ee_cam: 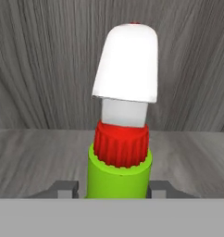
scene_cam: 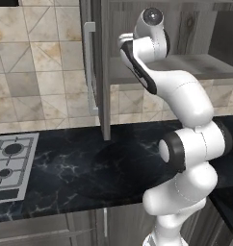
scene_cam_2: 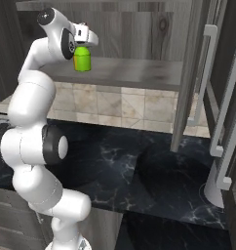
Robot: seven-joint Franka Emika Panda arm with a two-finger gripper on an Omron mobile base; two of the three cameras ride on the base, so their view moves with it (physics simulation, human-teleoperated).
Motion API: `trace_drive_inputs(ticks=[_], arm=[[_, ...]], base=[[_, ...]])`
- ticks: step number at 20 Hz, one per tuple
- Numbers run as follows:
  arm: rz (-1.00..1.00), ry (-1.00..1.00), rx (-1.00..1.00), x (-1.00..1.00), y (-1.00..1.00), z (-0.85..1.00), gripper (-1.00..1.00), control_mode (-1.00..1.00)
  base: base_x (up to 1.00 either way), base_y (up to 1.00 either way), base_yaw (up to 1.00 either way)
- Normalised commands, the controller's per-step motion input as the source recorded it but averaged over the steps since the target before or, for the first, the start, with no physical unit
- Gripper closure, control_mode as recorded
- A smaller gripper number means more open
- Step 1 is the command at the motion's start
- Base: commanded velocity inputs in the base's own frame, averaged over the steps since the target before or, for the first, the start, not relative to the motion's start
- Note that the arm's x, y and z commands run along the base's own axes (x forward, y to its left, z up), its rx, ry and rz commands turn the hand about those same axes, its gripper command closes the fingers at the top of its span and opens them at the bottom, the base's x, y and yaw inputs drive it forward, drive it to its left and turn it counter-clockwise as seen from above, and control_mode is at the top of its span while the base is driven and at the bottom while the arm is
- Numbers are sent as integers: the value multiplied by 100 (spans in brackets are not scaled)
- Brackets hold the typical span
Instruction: Move the cutting board and knife to the sink. Then move spray from the cabinet to the counter.
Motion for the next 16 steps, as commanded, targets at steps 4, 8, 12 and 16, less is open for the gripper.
trace_drive_inputs(ticks=[4, 8, 12, 16], arm=[[-2, 0, 5, -6, -1, 0, 100, -100], [-2, 0, 6, -30, -1, 0, 100, -100], [-3, -6, 3, -59, 0, 0, 100, -100], [-3, -17, 3, -90, -2, 11, 100, -100]], base=[[0, 0, 0], [0, 0, 0], [0, 0, 0], [0, 0, 0]])
